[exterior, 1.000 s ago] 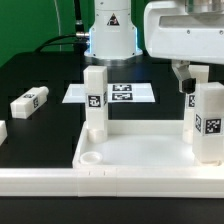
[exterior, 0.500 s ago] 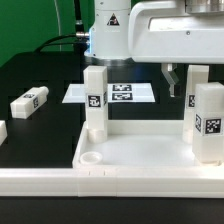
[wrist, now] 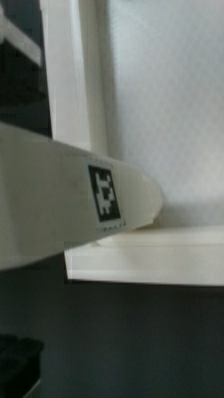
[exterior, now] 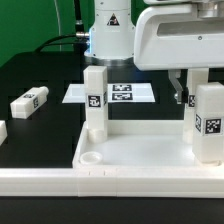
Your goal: Assemble desk
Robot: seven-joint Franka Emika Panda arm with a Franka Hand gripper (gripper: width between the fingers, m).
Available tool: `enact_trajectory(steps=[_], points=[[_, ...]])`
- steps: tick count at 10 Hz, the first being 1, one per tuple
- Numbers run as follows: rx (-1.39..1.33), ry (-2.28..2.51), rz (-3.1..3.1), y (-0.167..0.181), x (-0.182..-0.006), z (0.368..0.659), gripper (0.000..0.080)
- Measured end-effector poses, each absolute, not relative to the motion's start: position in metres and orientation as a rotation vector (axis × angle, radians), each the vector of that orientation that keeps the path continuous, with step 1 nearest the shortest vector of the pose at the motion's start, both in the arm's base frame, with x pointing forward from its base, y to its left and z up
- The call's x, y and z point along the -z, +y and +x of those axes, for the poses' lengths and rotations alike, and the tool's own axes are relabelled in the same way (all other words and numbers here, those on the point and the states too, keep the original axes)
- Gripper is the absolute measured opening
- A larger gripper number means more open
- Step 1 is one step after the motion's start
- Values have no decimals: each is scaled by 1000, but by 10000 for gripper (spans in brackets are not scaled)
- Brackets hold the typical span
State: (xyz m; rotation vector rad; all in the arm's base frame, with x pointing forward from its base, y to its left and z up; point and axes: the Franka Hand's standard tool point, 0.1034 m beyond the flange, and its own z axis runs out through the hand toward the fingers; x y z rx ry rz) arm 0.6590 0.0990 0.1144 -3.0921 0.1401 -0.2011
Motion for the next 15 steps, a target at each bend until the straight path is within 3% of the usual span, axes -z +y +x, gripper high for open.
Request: enact_trajectory(steps=[1,3,7,15], points=[[201,138,-3092,100,-114,659,622],[199,143,-3093,98,-114,659,284],[198,201,-3087,98,-114,659,288],[141,1410,-2701,94,-112,659,291]])
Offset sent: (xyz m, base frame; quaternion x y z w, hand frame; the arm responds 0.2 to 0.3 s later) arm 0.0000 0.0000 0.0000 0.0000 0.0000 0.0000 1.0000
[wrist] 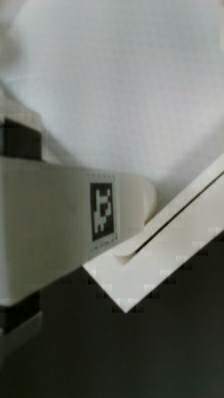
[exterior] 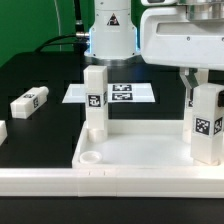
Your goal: Assemble desk
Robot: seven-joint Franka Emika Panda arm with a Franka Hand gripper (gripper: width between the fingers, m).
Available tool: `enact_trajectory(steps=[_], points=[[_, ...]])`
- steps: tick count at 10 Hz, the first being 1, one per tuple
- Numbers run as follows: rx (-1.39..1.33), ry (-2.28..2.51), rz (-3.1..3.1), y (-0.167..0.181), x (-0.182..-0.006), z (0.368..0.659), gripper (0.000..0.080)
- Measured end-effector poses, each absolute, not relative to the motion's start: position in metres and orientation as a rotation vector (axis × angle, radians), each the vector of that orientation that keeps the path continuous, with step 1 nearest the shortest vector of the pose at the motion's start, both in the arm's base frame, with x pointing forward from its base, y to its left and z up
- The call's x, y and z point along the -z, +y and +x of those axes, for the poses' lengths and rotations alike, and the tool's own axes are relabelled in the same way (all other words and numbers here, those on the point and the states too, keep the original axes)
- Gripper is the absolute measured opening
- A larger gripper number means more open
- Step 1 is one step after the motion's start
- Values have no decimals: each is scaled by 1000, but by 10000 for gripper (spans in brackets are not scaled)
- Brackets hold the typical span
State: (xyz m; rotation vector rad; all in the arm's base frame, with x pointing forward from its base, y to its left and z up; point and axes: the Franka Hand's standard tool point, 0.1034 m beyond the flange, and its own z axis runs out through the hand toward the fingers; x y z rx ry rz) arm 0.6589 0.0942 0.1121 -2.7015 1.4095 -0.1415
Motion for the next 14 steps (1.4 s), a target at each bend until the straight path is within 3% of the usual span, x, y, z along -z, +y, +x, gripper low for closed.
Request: enact_trajectory(steps=[6,7,8,9,14], points=[[115,1784,-2459,94,-112,659,291],[117,1760,-2478,94,-112,659,378],[120,1723,-2505,94,-112,659,557],[122,1673,-2541,94,-112,659,620],[158,930,-2940,99,-113,658,649]])
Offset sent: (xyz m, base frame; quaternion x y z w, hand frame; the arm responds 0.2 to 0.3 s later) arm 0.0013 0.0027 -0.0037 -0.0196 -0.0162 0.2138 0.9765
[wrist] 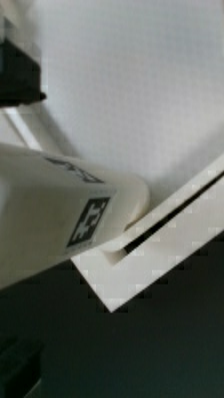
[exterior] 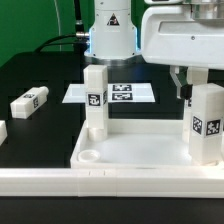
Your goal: Assemble desk
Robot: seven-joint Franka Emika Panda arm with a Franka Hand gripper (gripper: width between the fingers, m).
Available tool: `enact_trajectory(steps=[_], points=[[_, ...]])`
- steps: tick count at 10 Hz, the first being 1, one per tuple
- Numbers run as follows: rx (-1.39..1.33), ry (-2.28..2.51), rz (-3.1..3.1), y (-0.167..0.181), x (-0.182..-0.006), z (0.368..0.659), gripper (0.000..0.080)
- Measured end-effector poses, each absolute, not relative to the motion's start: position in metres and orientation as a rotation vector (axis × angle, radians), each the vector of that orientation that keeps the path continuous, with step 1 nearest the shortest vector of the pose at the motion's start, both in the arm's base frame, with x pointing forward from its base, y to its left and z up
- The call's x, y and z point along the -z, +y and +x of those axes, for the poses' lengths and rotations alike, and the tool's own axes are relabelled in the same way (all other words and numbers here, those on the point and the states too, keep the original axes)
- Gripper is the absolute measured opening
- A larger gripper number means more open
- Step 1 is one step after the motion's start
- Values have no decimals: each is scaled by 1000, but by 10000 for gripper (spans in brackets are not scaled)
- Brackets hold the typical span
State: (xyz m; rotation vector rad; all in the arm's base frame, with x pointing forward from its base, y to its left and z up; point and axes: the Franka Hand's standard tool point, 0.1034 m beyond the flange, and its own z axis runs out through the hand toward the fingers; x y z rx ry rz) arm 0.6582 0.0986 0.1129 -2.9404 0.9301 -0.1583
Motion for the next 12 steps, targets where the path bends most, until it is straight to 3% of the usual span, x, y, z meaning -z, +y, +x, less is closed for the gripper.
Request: enact_trajectory(steps=[10,12], points=[[185,-46,-3128,95,-115,660,649],[183,-25,-3128,94,-115,660,344]])
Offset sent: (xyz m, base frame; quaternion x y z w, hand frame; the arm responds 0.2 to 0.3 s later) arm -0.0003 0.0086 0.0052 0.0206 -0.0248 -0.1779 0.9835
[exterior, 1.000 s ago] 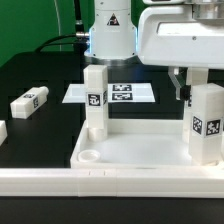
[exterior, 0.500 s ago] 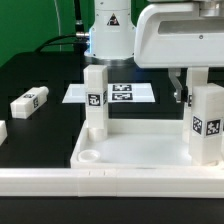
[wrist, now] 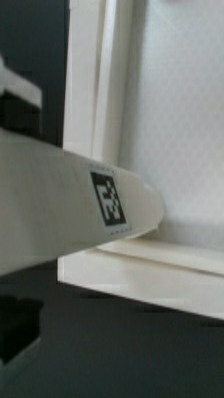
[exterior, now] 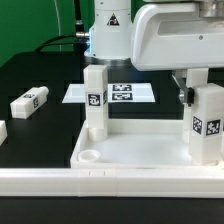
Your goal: Assemble desk
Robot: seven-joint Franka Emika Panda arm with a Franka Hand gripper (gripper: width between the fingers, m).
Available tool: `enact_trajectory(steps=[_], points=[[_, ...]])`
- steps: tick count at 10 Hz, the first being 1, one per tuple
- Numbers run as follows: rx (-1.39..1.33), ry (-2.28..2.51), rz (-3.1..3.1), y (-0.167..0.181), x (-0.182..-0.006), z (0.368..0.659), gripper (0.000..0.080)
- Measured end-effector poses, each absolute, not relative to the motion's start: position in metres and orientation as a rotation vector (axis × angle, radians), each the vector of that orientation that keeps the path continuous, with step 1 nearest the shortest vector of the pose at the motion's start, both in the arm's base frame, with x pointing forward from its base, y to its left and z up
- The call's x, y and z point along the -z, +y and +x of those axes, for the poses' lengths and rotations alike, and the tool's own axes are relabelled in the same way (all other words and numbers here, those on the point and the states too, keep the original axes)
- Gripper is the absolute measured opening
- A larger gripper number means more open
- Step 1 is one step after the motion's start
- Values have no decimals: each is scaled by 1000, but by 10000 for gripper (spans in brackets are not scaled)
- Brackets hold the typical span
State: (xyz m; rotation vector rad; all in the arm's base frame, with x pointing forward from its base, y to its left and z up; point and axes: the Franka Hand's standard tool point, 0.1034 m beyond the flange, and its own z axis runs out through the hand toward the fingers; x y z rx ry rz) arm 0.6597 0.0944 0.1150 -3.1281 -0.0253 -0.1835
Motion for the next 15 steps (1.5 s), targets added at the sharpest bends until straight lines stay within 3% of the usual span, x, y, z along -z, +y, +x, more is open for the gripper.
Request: enact_trajectory(steps=[1,2,5,15], points=[[183,-25,-3128,94,-115,660,344],[183,-1,-3127,94,-115,660,288],[182,130,-3118,94,-115,660,288],[137,1540,-2657,95,-113,659,290]])
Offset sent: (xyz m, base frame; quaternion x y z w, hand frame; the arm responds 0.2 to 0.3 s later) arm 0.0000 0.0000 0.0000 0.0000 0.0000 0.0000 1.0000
